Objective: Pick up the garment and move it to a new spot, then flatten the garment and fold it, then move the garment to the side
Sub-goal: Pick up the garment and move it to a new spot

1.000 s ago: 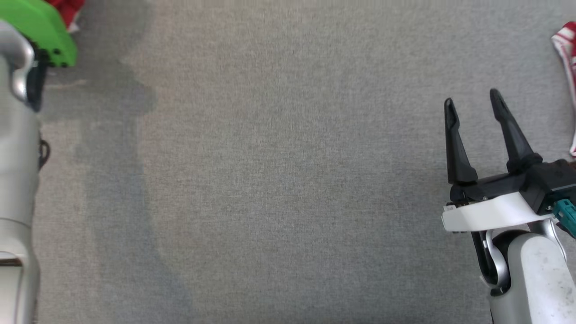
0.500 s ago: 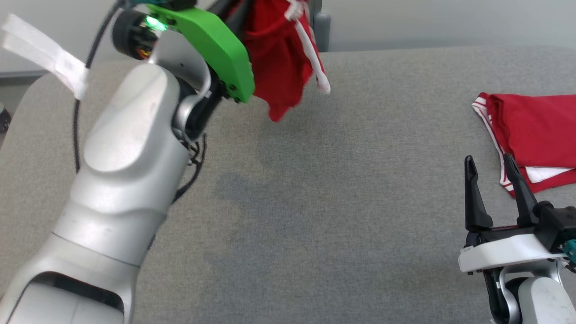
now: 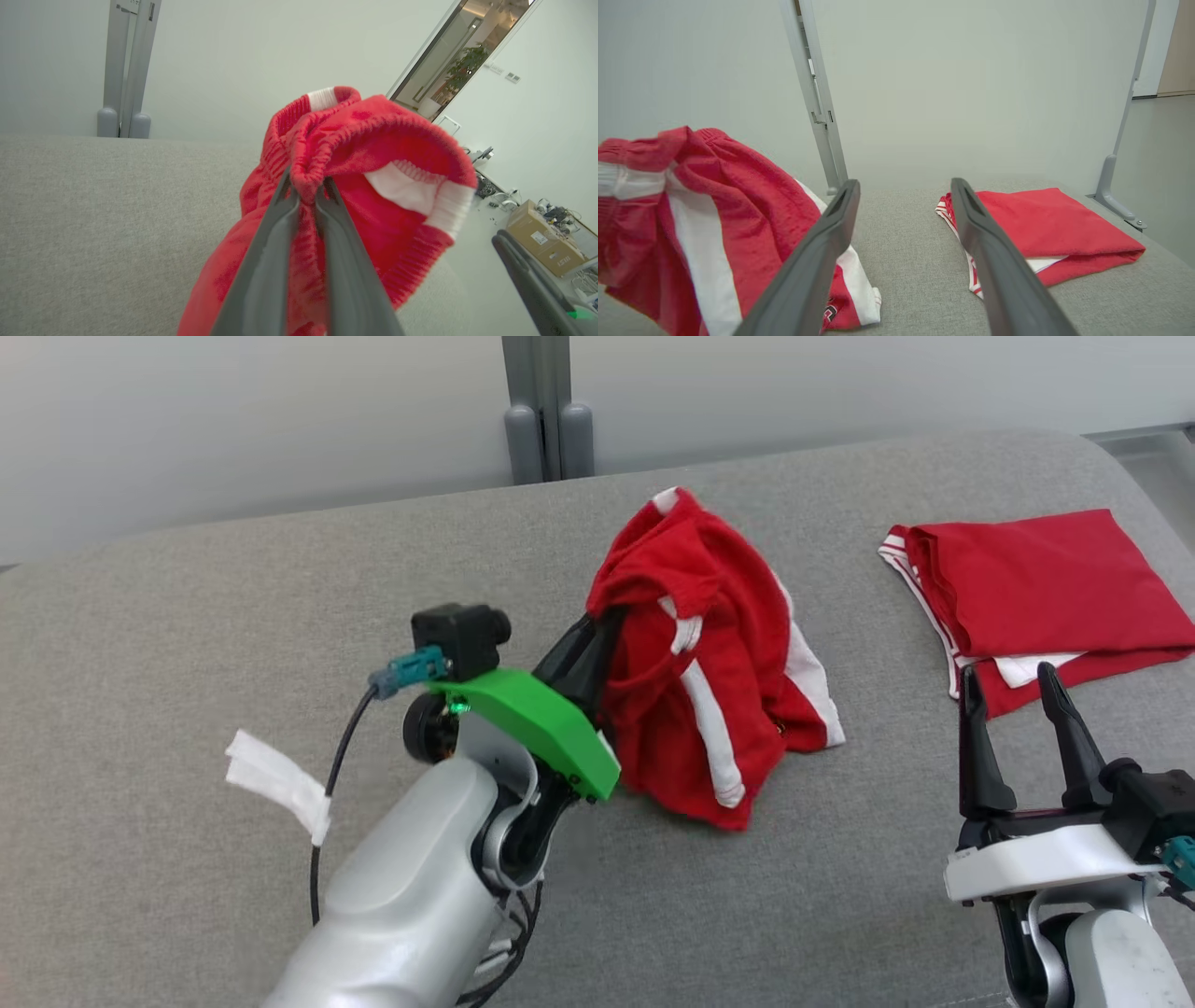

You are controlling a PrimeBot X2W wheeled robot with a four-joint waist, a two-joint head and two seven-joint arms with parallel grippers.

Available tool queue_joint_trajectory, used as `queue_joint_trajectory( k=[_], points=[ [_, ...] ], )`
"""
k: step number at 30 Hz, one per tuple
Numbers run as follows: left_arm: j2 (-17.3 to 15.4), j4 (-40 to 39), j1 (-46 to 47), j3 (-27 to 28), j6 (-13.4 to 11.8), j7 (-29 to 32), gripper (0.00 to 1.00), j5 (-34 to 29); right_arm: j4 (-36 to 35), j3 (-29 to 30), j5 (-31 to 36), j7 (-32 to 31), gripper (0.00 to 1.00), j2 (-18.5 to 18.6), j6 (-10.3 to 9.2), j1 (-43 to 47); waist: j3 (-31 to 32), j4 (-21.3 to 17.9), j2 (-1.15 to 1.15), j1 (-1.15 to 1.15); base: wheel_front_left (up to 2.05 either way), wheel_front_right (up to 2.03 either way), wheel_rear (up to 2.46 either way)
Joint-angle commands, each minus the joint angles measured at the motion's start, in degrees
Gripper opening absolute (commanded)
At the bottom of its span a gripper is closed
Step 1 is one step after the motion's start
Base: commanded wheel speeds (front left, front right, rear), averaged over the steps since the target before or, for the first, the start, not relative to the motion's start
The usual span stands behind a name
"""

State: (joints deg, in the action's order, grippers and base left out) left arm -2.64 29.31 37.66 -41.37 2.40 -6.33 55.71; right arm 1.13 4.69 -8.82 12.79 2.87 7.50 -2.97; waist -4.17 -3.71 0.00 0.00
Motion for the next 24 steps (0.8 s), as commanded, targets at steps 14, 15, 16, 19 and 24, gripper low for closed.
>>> queue_joint_trajectory(
  k=[14, 15, 16, 19, 24],
  points=[
    [-0.4, 23.8, -1.7, 6.3, 1.7, -8.6, 1.00, 3.8, 2.3, -0.3, -0.2, 1.6, 1.00, 0.1, -0.01, -2.8, -4.9, -0.7, 0.00, 0.00, 0.00, 0.00, 0.00],
    [-0.4, 24.6, -1.6, 6.7, 1.9, -8.7, 1.00, 3.9, 2.4, -0.4, -0.1, 1.6, 1.00, 0.1, -0.01, -3.0, -4.8, -0.5, 0.00, 0.00, 0.00, 0.00, 0.00],
    [-0.4, 25.1, -1.4, 7.1, 2.1, -8.8, 1.00, 4.0, 2.5, -0.4, 0.0, 1.7, 1.00, 0.1, -0.01, -3.1, -4.8, -0.3, 0.00, 0.00, 0.00, 0.00, 0.00],
    [-0.4, 26.6, -0.9, 8.3, 2.6, -8.8, 1.00, 3.0, 2.8, -0.6, 0.3, 1.7, 1.00, 0.1, -0.01, -3.1, -4.3, 0.1, 0.00, 0.00, 0.00, 0.00, 0.00],
    [-0.8, 25.2, -1.6, 12.5, 3.2, -8.9, 1.00, 0.5, 3.2, -0.5, 0.4, 1.7, 1.00, 0.1, -0.01, -2.7, -3.5, 0.9, 0.00, 0.00, 0.00, 0.00, 0.00]
  ],
)
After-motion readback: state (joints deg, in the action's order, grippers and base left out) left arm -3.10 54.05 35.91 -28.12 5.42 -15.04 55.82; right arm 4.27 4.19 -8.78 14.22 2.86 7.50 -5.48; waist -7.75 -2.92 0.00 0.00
